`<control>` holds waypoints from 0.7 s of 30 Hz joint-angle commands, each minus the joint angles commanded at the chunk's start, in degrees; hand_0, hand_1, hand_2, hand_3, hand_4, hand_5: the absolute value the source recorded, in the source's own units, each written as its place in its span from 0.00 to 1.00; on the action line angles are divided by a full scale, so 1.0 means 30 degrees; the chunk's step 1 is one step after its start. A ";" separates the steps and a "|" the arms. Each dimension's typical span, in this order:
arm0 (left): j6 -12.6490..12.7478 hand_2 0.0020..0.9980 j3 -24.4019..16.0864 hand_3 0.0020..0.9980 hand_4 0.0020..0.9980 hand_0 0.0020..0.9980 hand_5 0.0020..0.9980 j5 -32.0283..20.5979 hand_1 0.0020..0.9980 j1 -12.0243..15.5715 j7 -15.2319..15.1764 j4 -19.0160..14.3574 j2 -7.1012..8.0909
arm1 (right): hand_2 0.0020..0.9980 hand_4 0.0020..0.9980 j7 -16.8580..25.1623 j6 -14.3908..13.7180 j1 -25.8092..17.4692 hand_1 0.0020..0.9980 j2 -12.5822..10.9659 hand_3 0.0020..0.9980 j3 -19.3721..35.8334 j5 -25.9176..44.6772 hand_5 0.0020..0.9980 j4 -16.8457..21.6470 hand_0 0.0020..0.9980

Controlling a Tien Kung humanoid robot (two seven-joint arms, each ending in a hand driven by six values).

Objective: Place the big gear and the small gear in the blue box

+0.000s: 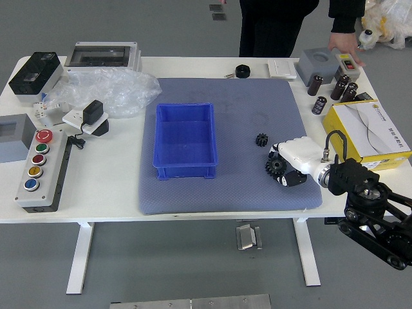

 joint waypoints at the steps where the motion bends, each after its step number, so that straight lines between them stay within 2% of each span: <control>1: 0.0001 0.85 0.0001 0.86 0.74 0.89 0.31 -0.0003 0.88 0.0000 -0.0002 0.0000 0.0001 | 0.47 0.56 0.0006 -0.0023 0.0014 0.42 -0.0011 0.56 0.0024 0.0008 0.23 0.0014 0.51; 13: 0.0008 0.85 -0.0022 0.86 0.74 0.89 0.31 -0.0002 0.88 0.0002 0.0001 0.0000 0.0085 | 0.46 0.55 0.0016 0.0239 0.0953 0.41 -0.0724 0.55 0.0379 0.0391 0.24 0.0670 0.52; 21: 0.0014 0.85 -0.0097 0.86 0.74 0.89 0.31 0.0031 0.88 -0.0033 0.0010 0.0000 0.0220 | 0.46 0.55 -0.0062 0.0712 0.2653 0.41 -0.1010 0.54 0.0148 0.0870 0.24 0.1050 0.53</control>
